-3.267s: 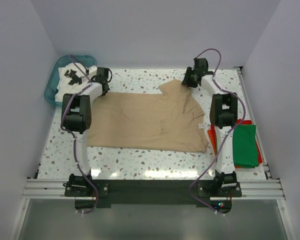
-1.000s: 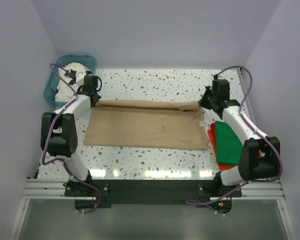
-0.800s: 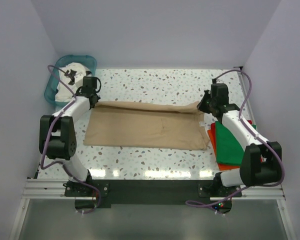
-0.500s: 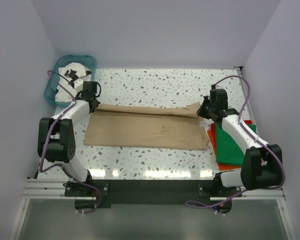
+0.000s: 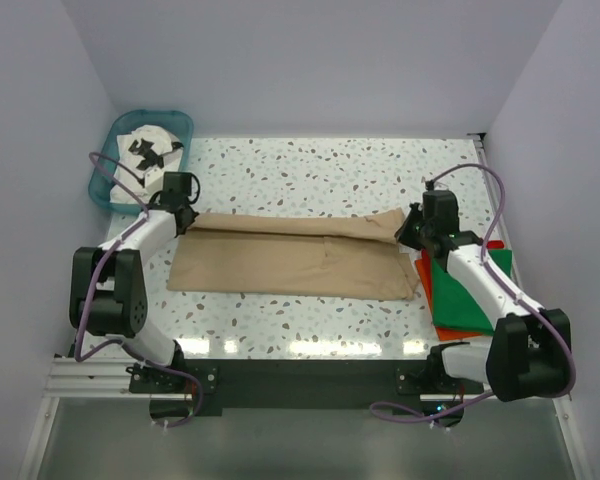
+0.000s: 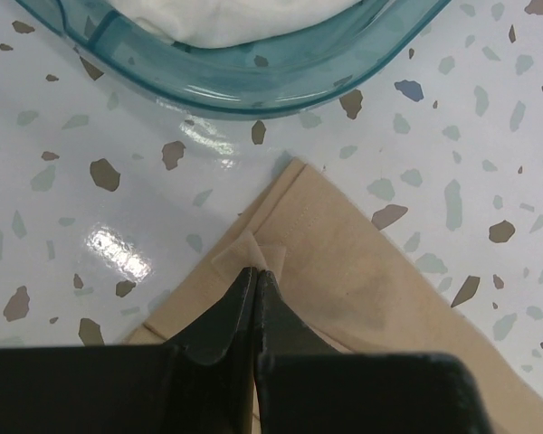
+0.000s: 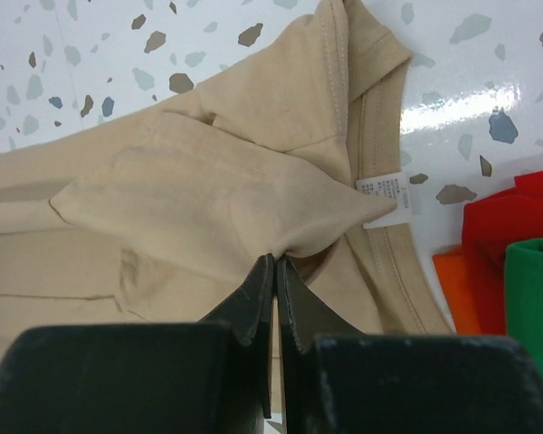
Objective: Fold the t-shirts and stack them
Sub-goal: Fold the tshirt
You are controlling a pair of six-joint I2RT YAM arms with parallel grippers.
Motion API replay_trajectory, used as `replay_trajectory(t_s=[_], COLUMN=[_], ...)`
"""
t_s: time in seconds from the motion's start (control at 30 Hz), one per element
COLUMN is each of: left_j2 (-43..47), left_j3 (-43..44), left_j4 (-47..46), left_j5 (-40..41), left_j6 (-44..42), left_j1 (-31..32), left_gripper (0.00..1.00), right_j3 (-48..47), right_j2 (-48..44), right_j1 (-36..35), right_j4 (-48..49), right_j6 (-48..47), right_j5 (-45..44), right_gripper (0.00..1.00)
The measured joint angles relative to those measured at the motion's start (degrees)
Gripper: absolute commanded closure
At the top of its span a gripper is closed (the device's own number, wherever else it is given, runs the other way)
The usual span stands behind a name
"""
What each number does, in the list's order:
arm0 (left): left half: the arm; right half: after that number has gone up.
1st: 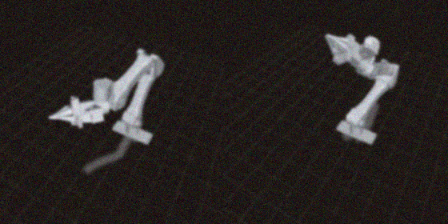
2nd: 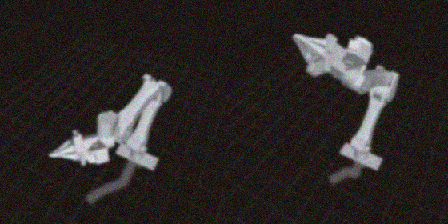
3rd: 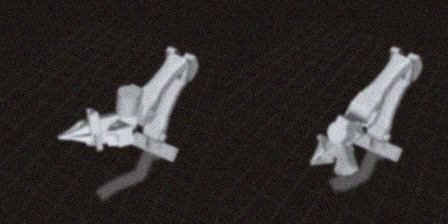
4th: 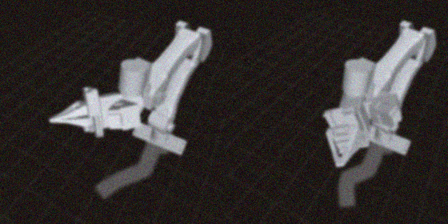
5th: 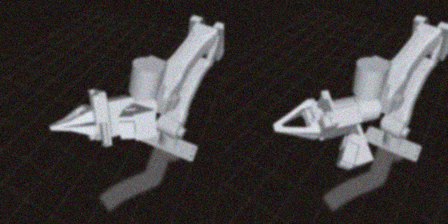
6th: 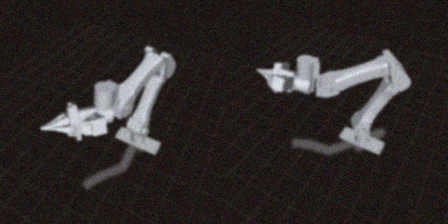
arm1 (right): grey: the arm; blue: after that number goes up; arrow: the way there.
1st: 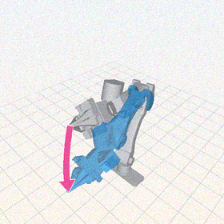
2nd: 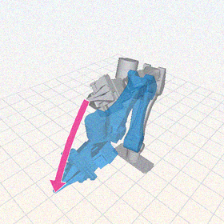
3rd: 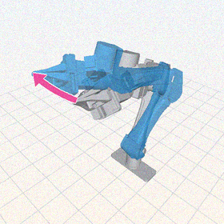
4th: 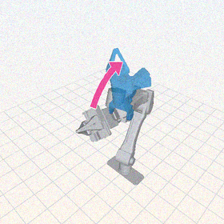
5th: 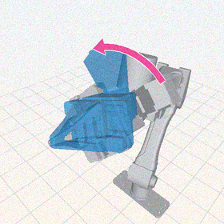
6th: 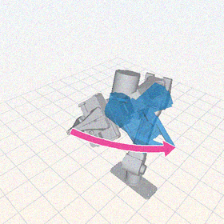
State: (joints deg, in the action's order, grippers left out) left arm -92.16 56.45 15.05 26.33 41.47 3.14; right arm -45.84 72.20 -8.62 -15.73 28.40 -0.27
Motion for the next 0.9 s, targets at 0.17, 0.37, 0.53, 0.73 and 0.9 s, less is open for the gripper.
replay_trajectory(t_s=[0.17,0.37,0.53,0.73,0.9], left_j2=[1.16,4.28,10.60,13.09,12.66], left_j3=[-2.32,-6.80,-11.32,-11.93,-11.96], left_j4=[-0.28,-0.61,-1.53,-3.21,-4.74], left_j5=[-0.20,-0.48,-0.57,-1.86,-4.98], left_j6=[0.79,2.23,4.28,4.57,4.57], left_j1=[-0.09,-0.13,-0.20,-0.24,-0.22], left_gripper=[1.00,0.61,0.57,0.61,0.62], right_j3=[2.80,7.48,9.60,7.45,0.15], right_j2=[-1.60,-3.69,-7.56,-8.00,2.19], right_j1=[0.00,0.00,0.00,0.00,0.00], right_j4=[0.42,1.05,0.28,0.37,0.50], right_j6=[0.52,1.64,1.90,1.51,0.48], right_j5=[1.16,3.82,4.96,4.33,2.67], right_gripper=[1.00,0.59,0.47,0.47,0.48])
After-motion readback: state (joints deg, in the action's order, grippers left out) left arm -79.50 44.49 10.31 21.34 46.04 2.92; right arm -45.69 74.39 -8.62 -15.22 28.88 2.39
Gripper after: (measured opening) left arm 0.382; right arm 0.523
